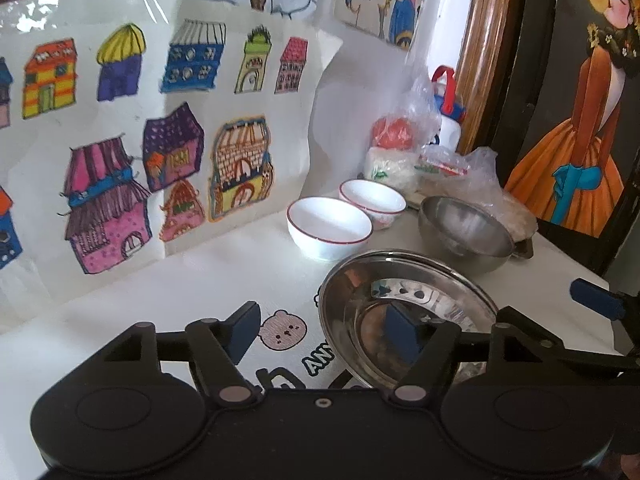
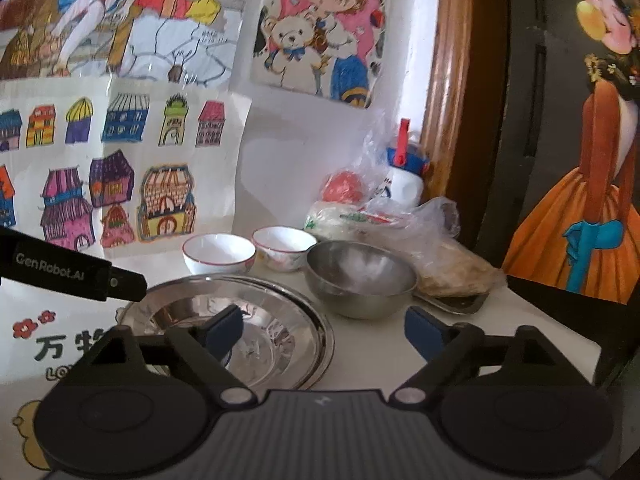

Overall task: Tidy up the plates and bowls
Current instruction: 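Move both tools to the deep steel bowl and close around its rim, then lift the steel bowl with both tools and carry it beside the plate stack, then lower the steel bowl onto the table and open both tools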

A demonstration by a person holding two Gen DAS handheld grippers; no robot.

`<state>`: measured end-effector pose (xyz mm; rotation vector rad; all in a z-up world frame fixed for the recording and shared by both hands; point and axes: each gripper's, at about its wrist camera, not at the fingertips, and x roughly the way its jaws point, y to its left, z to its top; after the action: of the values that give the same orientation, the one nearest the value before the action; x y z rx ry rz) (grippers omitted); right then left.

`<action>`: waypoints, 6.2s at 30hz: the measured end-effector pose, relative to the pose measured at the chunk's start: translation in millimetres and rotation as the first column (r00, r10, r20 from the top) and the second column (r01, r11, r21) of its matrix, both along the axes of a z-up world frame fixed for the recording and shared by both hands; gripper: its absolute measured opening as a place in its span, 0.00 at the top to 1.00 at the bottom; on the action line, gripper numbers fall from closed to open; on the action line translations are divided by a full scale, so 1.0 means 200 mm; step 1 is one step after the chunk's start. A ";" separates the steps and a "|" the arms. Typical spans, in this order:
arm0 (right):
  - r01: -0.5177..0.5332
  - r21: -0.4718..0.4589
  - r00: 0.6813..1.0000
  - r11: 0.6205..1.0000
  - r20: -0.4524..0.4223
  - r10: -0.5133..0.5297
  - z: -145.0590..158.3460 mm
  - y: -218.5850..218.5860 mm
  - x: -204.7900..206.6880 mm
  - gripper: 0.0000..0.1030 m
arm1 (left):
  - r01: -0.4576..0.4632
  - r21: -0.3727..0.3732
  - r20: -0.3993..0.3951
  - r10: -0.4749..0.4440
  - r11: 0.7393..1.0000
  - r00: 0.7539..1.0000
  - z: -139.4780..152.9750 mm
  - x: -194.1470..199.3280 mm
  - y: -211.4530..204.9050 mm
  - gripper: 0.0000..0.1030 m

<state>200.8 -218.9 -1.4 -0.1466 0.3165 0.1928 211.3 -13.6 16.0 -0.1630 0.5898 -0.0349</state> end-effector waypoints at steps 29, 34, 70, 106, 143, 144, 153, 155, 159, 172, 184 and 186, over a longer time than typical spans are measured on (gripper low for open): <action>0.011 0.277 0.997 0.961 0.074 -0.033 1.07 -0.71 -0.04 0.00 | 0.242 -0.005 0.215 -0.236 0.970 0.948 0.57 0.21 -0.12 0.01; 0.042 0.331 0.999 0.943 -0.001 -0.044 0.88 -0.70 0.18 0.00 | 0.255 -0.028 0.153 -0.248 0.966 0.957 0.51 0.38 -0.17 0.01; 0.223 0.499 0.905 0.837 -0.425 0.012 -0.17 -0.64 0.91 0.12 | 0.193 -0.207 -0.185 -0.232 0.959 0.955 -0.06 1.08 -0.38 0.05; 0.224 0.545 0.914 0.808 -0.405 0.020 -0.10 -0.62 0.78 0.77 | 0.191 -0.314 -0.198 -0.261 0.930 0.945 -0.07 1.02 -0.38 0.83; 0.059 0.480 0.903 0.875 -0.399 0.158 0.11 -0.16 -0.43 0.76 | 0.231 -0.294 -0.099 -0.270 0.928 0.958 0.14 -0.40 0.07 0.80; 0.055 0.475 0.897 0.878 -0.409 0.165 0.09 -0.14 -0.43 0.76 | 0.222 -0.292 -0.114 -0.264 0.930 0.958 0.11 -0.43 0.09 0.80; 0.047 0.444 0.846 0.895 -0.493 0.200 -0.02 -0.04 -0.46 0.76 | 0.173 -0.300 -0.218 -0.244 0.938 0.945 -0.03 -0.50 0.20 0.80; 0.051 0.438 0.836 0.898 -0.510 0.201 -0.04 -0.04 -0.45 0.76 | 0.176 -0.285 -0.239 -0.248 0.942 0.939 -0.04 -0.50 0.20 0.80; 0.055 0.436 0.829 0.898 -0.522 0.202 -0.06 -0.04 -0.42 0.75 | 0.176 -0.276 -0.266 -0.251 0.945 0.931 -0.07 -0.47 0.19 0.80; 0.025 0.447 0.830 0.894 -0.507 0.230 -0.08 -0.05 -0.36 0.56 | 0.203 -0.287 -0.267 -0.281 0.936 0.922 -0.10 -0.40 0.22 0.68; 0.006 0.412 0.904 0.911 -0.391 0.171 0.10 -0.14 -0.33 0.20 | 0.157 -0.222 -0.174 -0.197 0.962 0.965 0.01 -0.41 0.38 0.27; -0.007 0.408 0.914 0.913 -0.369 0.172 0.15 -0.15 -0.30 0.15 | 0.140 -0.208 -0.157 -0.175 0.968 0.972 0.04 -0.38 0.40 0.24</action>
<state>140.7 -249.7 27.7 0.2912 0.6711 0.3789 134.6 66.4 24.8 -0.3119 0.7735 -0.2363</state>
